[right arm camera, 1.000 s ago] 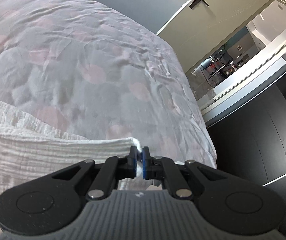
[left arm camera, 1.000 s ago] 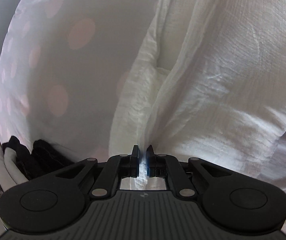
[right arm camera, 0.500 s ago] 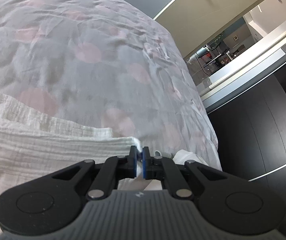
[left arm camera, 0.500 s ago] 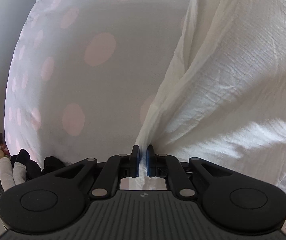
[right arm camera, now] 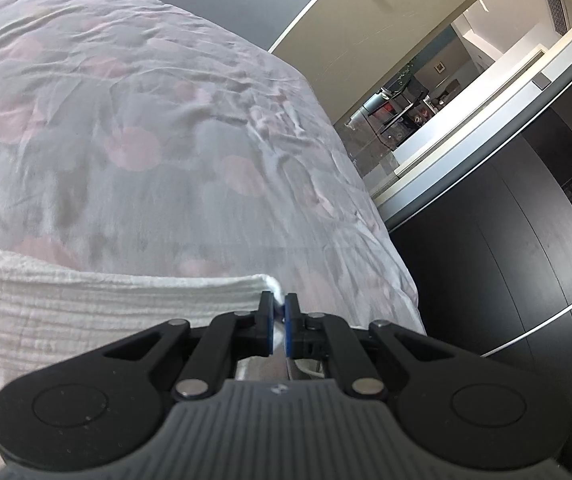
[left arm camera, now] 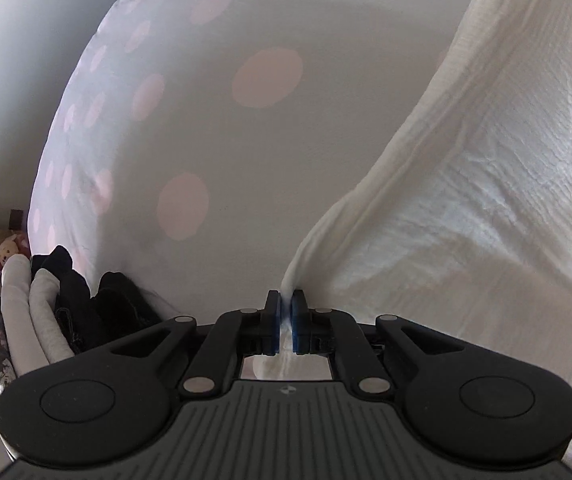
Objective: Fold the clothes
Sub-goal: 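Lift the garment with both grippers and fold it over toward the other edge, then open both grippers and release the folded gauze onto the bed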
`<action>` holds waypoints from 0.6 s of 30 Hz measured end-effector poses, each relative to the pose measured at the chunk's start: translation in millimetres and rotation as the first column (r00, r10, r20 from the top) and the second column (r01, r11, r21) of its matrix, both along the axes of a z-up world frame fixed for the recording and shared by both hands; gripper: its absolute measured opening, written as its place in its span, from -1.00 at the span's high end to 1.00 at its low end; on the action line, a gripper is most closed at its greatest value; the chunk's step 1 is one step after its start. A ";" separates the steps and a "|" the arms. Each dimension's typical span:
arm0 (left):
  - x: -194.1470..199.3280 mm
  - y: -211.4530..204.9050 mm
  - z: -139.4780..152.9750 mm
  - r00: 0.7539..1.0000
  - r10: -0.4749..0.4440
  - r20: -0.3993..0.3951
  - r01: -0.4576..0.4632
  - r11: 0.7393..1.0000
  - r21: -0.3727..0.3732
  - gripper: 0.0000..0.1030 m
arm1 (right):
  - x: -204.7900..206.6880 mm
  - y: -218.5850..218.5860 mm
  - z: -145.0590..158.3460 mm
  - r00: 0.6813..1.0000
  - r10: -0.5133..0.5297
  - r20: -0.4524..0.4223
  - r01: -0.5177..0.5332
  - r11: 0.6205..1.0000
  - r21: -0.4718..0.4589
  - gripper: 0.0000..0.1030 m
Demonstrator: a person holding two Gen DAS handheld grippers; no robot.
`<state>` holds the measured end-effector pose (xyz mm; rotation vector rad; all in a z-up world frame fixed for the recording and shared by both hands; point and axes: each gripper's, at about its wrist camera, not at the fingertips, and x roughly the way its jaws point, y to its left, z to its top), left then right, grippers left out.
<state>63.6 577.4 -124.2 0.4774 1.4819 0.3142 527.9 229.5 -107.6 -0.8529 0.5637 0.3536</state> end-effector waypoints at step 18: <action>-5.6 -21.3 19.1 0.926 0.173 0.335 -0.221 0.969 0.111 -0.18 | 21.1 -24.2 -25.5 0.994 -0.030 -0.104 0.048 0.982 0.182 0.07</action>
